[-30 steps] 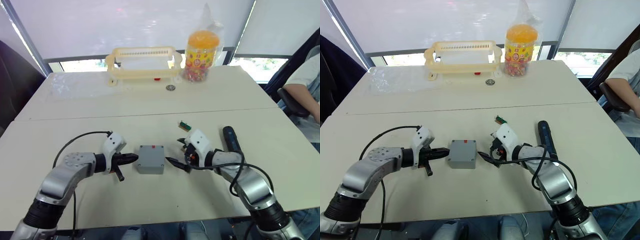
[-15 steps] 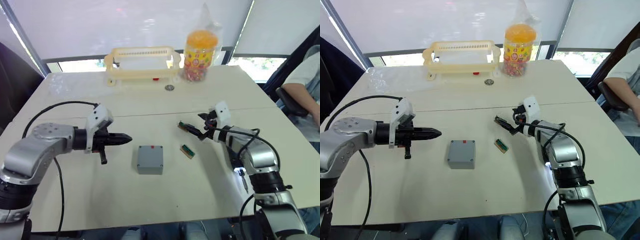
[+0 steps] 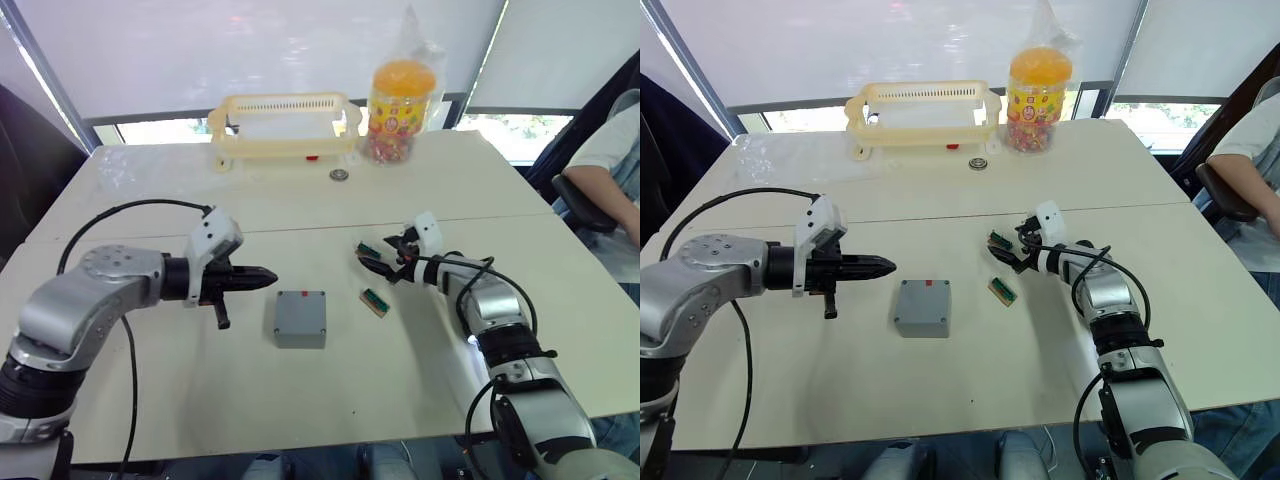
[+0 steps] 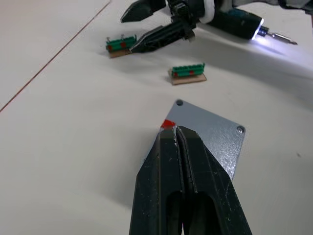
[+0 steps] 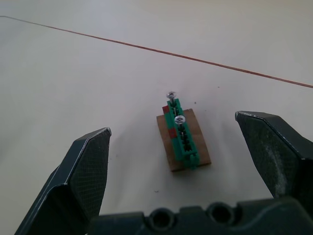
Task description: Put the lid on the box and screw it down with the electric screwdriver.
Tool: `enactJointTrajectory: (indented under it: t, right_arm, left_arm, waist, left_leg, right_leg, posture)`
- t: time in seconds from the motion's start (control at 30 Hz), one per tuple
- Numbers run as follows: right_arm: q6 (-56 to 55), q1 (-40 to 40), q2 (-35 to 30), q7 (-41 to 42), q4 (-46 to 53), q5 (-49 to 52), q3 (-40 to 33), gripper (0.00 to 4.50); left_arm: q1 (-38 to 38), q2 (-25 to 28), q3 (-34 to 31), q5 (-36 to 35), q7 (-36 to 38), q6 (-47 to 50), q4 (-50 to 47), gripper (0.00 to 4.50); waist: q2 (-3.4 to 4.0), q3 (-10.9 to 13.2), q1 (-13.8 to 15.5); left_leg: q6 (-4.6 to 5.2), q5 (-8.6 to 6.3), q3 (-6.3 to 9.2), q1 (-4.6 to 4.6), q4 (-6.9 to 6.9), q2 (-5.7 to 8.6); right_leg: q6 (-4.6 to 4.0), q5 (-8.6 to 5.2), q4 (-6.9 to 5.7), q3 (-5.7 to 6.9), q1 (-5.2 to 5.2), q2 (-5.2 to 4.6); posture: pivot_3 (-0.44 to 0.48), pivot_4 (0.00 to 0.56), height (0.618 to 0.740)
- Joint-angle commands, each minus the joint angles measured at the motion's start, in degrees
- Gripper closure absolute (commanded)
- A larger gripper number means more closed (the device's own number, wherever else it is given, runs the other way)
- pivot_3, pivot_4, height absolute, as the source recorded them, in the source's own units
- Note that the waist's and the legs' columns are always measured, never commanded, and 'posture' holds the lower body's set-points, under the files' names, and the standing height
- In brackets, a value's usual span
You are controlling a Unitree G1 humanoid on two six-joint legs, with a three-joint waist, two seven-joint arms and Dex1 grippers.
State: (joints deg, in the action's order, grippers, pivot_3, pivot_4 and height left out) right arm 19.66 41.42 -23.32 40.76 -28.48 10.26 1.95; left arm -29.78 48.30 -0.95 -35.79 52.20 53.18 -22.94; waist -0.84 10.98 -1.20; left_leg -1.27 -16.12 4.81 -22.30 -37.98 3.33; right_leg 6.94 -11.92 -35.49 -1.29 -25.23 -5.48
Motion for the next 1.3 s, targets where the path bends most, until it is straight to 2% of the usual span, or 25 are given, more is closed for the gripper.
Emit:
enactJointTrajectory:
  t: [0.03, 0.17, 0.2, 0.27, 0.4, 0.7, 0.8, 0.83, 0.87, 1.3]
  right_arm:
    - [-2.2, 2.5, 0.9, -0.2, -0.3, -0.1, -0.7, 0.04]
    - [-4.0, 3.3, 1.9, -0.7, -2.7, -1.0, -0.5, 0.04]
    - [-4.4, 3.5, 2.0, -0.7, -3.3, -1.2, -0.4, 0.26]
    - [-4.9, 3.9, 2.3, -0.9, -4.3, -1.6, -0.4, 0.81]
    - [-5.6, 4.6, 2.6, -1.1, -5.9, -2.4, -0.3, 2.84]
    - [-7.2, 5.6, 2.9, -1.5, -8.8, -3.3, -0.4, 2.84]
    - [-7.6, 5.6, 3.0, -1.6, -9.4, -3.7, -0.3, 3.75]
    - [-7.6, 5.6, 3.0, -1.6, -9.4, -3.7, -0.3, 4.26]
    - [-7.7, 5.6, 3.2, -1.7, -9.4, -3.7, -0.3, 4.42]
    - [-6.6, 5.3, 2.9, -1.4, -8.0, -3.2, -0.8, 4.42]
  left_arm:
    - [0.0, -0.9, -1.6, -0.2, -1.6, -0.8, -0.4, 4.50]
    - [1.2, -2.0, -1.2, 0.2, -2.8, -1.4, -0.1, 4.50]
    - [1.6, -2.1, -1.1, 0.3, -3.0, -1.5, -0.2, 4.50]
    - [2.2, -2.2, -1.2, 0.3, -3.3, -1.7, -0.5, 4.50]
    - [2.8, -2.3, -1.5, 0.3, -3.7, -1.9, -0.3, 4.50]
    - [3.7, -2.7, -1.0, 0.6, -4.6, -3.1, 0.0, 4.50]
    - [3.9, -2.9, -0.8, 0.7, -4.8, -3.5, 0.2, 4.50]
    - [4.0, -2.9, -0.8, 0.8, -4.9, -3.6, 0.2, 4.50]
    - [4.1, -2.9, -0.8, 0.8, -4.9, -3.7, 0.2, 4.50]
    - [4.4, -3.4, -0.7, 1.2, -5.0, -4.2, 0.7, 4.50]
  waist:
    - [0.00, 0.0, 0.0]
    - [0.00, 0.0, -0.1]
    - [0.00, 0.0, -0.1]
    - [0.00, 0.0, 0.0]
    - [0.00, 0.0, 0.0]
    - [0.00, 0.0, 0.0]
    - [0.00, 0.0, 0.0]
    - [0.00, 0.0, 0.0]
    - [0.00, 0.0, 0.0]
    - [0.00, 0.0, 0.0]
  left_leg:
    - [-0.01, 0.00, 0.01, 0.00, 0.00, 0.00]
    - [-0.02, 0.01, 0.01, 0.00, 0.00, 0.01]
    - [-0.03, 0.02, 0.02, 0.00, 0.00, 0.01]
    - [-0.04, 0.02, 0.01, 0.00, 0.00, 0.01]
    - [-0.05, 0.03, 0.02, 0.00, 0.00, 0.01]
    - [-0.07, 0.04, 0.02, 0.00, 0.00, 0.01]
    - [-0.07, 0.04, 0.02, 0.00, 0.00, 0.01]
    - [-0.07, 0.04, 0.02, 0.00, 0.00, 0.01]
    - [-0.07, 0.04, 0.02, 0.00, 0.00, 0.01]
    - [-0.08, 0.04, 0.02, 0.00, 0.00, 0.01]
  right_leg:
    - [0.00, 0.00, 0.00, 0.00, 0.00, 0.00]
    - [0.00, 0.00, -0.03, 0.00, -0.02, 0.02]
    - [0.00, 0.00, -0.04, 0.00, -0.03, 0.02]
    - [0.00, 0.00, -0.04, -0.01, -0.03, 0.02]
    - [-0.01, 0.00, -0.04, -0.02, -0.02, 0.02]
    - [-0.01, 0.01, -0.04, -0.02, -0.03, 0.02]
    - [-0.01, 0.01, -0.04, -0.02, -0.03, 0.02]
    - [-0.02, 0.01, -0.04, -0.02, -0.03, 0.02]
    - [-0.01, 0.01, -0.05, -0.02, -0.03, 0.02]
    - [-0.02, 0.01, -0.05, -0.02, -0.03, 0.02]
  posture:
    - [0.000, 0.150, 0.740]
    - [0.000, 0.150, 0.740]
    - [0.000, 0.150, 0.740]
    - [0.000, 0.150, 0.740]
    - [0.000, 0.150, 0.740]
    - [0.000, 0.150, 0.740]
    - [0.000, 0.150, 0.740]
    - [0.000, 0.150, 0.740]
    - [0.000, 0.150, 0.740]
    - [0.000, 0.150, 0.740]
